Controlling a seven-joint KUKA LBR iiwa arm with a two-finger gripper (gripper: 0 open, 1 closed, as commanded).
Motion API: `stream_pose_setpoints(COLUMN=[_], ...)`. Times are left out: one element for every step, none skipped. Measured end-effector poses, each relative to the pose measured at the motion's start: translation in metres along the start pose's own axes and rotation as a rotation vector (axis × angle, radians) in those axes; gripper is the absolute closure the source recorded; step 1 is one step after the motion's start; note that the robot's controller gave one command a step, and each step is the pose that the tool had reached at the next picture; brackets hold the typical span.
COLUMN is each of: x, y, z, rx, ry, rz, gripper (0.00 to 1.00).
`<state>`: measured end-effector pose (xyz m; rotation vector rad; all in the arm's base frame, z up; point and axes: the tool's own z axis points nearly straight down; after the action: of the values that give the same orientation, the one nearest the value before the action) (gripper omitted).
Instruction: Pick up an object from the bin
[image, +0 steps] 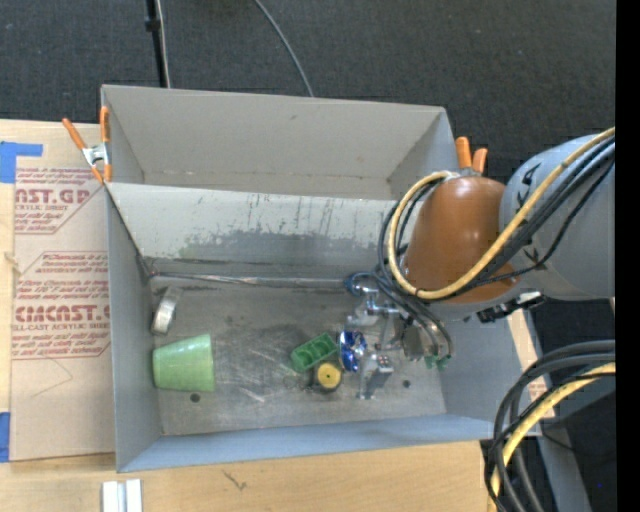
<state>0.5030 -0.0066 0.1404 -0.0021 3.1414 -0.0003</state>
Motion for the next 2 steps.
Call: stream_pose_setpoints(x=[-0.0327,-0.0342], y=[0.0032,0.0033], z=[0.0659,0.0622], rx=[0.000,0.000], ry=[-0.007,-0.014], rz=[-0.055,-0.055], gripper=[0.00,1.00])
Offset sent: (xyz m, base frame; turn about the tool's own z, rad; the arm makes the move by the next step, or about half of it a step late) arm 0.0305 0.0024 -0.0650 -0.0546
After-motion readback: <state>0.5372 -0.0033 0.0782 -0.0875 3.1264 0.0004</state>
